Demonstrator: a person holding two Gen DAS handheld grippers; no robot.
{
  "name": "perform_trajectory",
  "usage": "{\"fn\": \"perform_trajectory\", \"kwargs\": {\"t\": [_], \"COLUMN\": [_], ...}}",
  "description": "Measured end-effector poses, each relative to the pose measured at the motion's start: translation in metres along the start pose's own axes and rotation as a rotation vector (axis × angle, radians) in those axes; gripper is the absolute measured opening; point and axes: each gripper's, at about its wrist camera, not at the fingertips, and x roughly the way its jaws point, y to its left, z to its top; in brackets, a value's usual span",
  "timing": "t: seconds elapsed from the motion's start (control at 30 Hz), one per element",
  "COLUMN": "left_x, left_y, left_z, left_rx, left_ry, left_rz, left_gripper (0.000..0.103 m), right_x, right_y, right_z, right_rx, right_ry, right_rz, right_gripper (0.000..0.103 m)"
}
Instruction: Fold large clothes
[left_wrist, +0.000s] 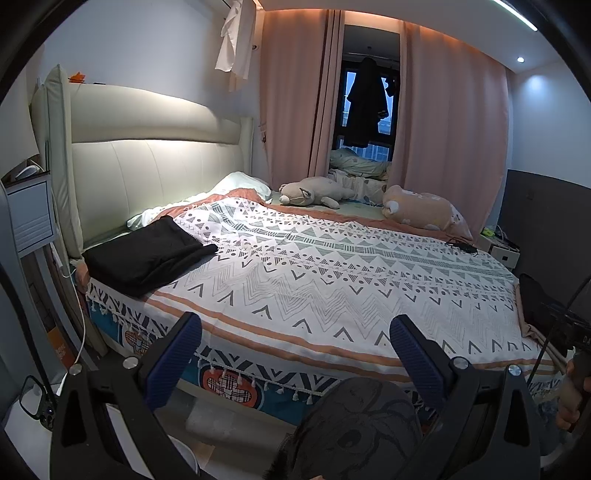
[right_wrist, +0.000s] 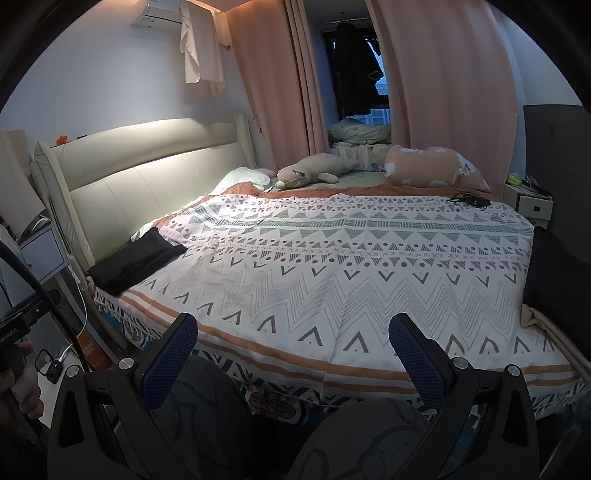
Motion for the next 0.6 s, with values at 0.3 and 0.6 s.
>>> {"fn": "perform_trajectory", "kwargs": {"t": [0.3, 0.6], "left_x": [-0.007, -0.013], "left_y": [-0.003, -0.003], "left_z": [0.003, 0.004], "left_rx": [0.008, 0.008], "left_ry": [-0.002, -0.005], "left_rz": [-0.009, -0.012], "left_gripper": [0.103, 0.103], "right_x": [-0.008, -0.009], "right_y": [0.002, -0.001], "right_z": [-0.007, -0.007], "right_rx": [0.01, 0.027], "right_ry": [-0.008, -0.001], "right_rz": [0.0, 0.011], "right_gripper": [0.103, 0.103]}}
